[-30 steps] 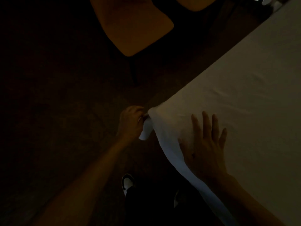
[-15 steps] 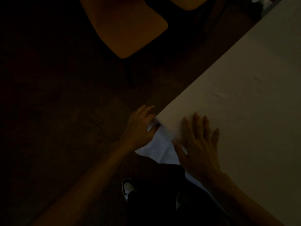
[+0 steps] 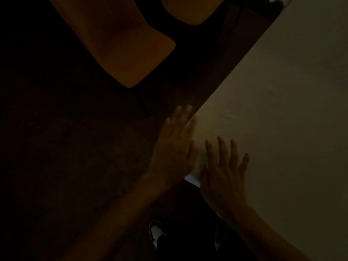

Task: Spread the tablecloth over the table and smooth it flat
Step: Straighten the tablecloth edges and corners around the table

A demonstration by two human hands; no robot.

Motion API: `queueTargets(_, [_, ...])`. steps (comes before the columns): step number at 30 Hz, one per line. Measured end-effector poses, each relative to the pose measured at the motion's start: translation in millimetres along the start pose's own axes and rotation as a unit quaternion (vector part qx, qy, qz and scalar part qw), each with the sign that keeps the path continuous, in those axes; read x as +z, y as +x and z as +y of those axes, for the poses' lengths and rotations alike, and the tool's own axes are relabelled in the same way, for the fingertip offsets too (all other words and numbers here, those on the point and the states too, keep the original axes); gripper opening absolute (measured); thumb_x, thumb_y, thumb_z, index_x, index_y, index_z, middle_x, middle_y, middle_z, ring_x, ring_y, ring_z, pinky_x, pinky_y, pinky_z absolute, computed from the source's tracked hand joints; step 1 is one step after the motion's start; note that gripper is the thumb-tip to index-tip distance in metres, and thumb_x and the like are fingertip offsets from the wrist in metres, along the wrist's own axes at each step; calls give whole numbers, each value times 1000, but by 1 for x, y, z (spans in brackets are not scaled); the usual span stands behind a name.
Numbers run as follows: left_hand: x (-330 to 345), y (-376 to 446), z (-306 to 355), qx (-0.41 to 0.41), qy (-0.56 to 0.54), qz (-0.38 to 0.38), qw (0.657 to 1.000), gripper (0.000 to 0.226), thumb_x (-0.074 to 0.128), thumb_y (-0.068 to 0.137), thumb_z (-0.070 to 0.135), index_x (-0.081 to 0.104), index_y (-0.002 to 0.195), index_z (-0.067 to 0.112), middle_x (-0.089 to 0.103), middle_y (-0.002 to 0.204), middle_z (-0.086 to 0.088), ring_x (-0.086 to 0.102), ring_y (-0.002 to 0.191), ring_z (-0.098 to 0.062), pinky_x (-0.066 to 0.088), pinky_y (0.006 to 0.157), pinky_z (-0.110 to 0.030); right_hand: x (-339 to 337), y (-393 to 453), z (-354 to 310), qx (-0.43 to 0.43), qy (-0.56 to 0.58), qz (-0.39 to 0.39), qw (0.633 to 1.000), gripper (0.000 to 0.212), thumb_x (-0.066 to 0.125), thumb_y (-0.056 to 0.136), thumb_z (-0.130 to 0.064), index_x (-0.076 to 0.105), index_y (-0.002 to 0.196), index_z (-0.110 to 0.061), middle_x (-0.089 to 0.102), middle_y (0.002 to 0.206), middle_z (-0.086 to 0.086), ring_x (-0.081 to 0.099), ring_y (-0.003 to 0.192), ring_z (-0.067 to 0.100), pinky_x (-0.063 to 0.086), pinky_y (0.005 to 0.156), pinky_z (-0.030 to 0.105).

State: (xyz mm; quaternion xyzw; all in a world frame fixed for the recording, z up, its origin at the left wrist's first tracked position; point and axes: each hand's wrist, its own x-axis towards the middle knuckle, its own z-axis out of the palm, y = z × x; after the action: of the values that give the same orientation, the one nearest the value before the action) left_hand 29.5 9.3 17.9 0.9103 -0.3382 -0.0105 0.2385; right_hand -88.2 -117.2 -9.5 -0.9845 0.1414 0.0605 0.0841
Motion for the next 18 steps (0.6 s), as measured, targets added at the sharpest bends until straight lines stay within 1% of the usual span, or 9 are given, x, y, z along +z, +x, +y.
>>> queueTargets(1, [11, 4, 8, 37, 11, -34, 999, 60, 29, 99, 35, 24, 155, 13, 11, 166, -7, 0, 153, -22, 10, 123, -47, 2, 1, 4, 13, -2, 5, 1000, 76, 43, 93, -47, 15, 158, -21, 7, 166, 13, -3, 152, 40, 4, 115, 72])
queueTargets(3, [34, 6, 12, 19, 26, -88, 996, 61, 21, 101, 40, 22, 156, 16, 10, 166, -4, -3, 153, -21, 11, 123, -51, 9, 2, 11, 36, -4, -6, 999, 84, 51, 91, -53, 13, 158, -18, 4, 167, 15, -6, 152, 40, 2, 115, 71])
queueTargets(6, [56, 2, -3, -46, 73, -121, 989, 62, 24, 100, 44, 14, 157, 22, 6, 166, -2, -4, 153, -22, 13, 122, -54, 19, 5, 14, 49, 9, -4, 999, 68, 34, 97, -45, 23, 157, -16, 9, 166, 16, 3, 152, 41, 11, 113, 73])
queueTargets(10, [55, 2, -20, -48, 90, -125, 987, 63, 24, 99, 49, 10, 158, 31, 3, 167, 4, 0, 153, -21, 8, 118, -49, 19, 5, 15, 42, 13, 14, 999, 66, 29, 99, -46, 18, 158, -17, 7, 166, 17, 1, 152, 41, 7, 115, 71])
queueTargets(12, [52, -2, -25, -65, 73, -128, 987, 63, 21, 99, 51, 7, 158, 33, 3, 166, 4, 3, 152, -22, 12, 117, -50, 18, 3, 16, 39, 17, 11, 999, 67, 31, 100, -46, 17, 158, -17, 5, 166, 17, -2, 152, 40, 6, 115, 71])
queueTargets(14, [47, -5, -27, -133, 54, -130, 981, 62, 16, 99, 53, 3, 157, 36, 5, 166, 2, 5, 152, -24, 18, 119, -55, 16, 4, 16, 40, 30, 5, 999, 68, 33, 99, -46, 16, 158, -17, 4, 166, 17, -1, 152, 41, 8, 114, 72])
queueTargets(16, [42, -2, -23, -246, 35, -100, 964, 63, 16, 99, 53, -4, 155, 32, 5, 167, -2, 3, 152, -26, 19, 119, -57, 16, 5, 13, 43, 48, 0, 998, 68, 33, 100, -46, 15, 159, -18, 3, 166, 16, -2, 152, 40, 10, 114, 72])
queueTargets(17, [40, 1, -16, -258, 45, -74, 962, 64, 20, 100, 51, -7, 154, 28, 4, 167, -4, 0, 152, -27, 16, 121, -55, 16, 5, 13, 47, 52, 0, 998, 68, 33, 100, -46, 15, 159, -19, 2, 166, 15, -3, 153, 39, 10, 114, 71])
queueTargets(18, [39, 4, -6, -214, 61, -52, 974, 66, 23, 101, 48, -7, 155, 25, 4, 167, -6, -1, 152, -27, 13, 121, -52, 17, 5, 14, 48, 54, -3, 997, 68, 34, 99, -48, 16, 159, -19, 2, 166, 15, -4, 153, 39, 10, 114, 71])
